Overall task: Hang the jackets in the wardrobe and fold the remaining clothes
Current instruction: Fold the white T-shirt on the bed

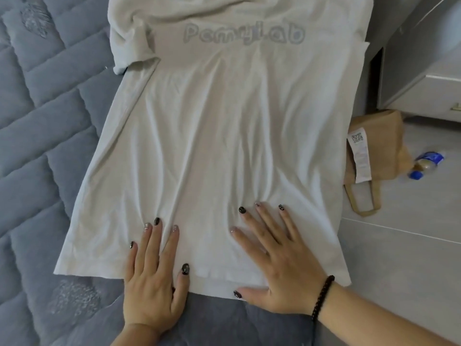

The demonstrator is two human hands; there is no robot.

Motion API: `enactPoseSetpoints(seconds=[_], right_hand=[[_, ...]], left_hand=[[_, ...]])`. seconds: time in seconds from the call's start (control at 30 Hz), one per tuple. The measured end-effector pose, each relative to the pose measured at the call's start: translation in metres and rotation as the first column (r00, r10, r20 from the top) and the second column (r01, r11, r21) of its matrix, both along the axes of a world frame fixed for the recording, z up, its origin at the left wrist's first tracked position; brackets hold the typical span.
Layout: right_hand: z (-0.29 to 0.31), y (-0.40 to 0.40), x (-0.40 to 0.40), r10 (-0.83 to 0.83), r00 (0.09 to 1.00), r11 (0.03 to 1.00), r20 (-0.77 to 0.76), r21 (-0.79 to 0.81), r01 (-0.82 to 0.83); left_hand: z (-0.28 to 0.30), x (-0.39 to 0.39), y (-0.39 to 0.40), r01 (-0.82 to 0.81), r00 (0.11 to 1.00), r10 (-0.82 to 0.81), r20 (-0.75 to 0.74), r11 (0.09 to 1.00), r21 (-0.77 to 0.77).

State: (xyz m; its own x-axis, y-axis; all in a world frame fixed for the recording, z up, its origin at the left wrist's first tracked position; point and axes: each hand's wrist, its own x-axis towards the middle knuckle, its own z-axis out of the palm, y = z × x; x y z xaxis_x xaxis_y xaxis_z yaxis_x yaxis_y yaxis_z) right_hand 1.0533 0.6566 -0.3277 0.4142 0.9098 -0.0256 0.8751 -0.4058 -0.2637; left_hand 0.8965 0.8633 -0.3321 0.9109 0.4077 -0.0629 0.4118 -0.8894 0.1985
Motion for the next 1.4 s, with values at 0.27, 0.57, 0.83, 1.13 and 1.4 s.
enactPoseSetpoints(seconds=[0.27,0.57,0.83,1.13,1.4], right_hand=[[-0.006,-0.005,-0.006,-0.002,0.997,1.0,0.078,0.021,0.001],[0.007,-0.018,-0.119,-0.33,0.942,0.942,0.061,-0.045,0.333],[0.031,-0.026,-0.128,-0.398,0.911,0.858,0.109,-0.306,0.412],[0.032,0.005,-0.103,-0.592,0.753,0.612,0.287,-0.448,0.652],[0.049,-0.013,-0.102,-0.494,0.806,0.692,0.326,-0.414,0.591]], left_hand=[[-0.004,0.0,-0.001,0.019,1.0,-0.02,0.018,0.999,0.035],[-0.007,-0.01,-0.002,0.028,0.992,-0.028,0.124,1.0,0.0],[0.014,-0.03,0.009,0.205,0.972,-0.202,0.119,0.979,-0.008],[0.034,-0.06,0.098,0.271,0.954,-0.259,-0.148,0.961,0.064],[0.06,-0.052,0.131,0.31,0.901,-0.195,-0.388,0.915,0.259]])
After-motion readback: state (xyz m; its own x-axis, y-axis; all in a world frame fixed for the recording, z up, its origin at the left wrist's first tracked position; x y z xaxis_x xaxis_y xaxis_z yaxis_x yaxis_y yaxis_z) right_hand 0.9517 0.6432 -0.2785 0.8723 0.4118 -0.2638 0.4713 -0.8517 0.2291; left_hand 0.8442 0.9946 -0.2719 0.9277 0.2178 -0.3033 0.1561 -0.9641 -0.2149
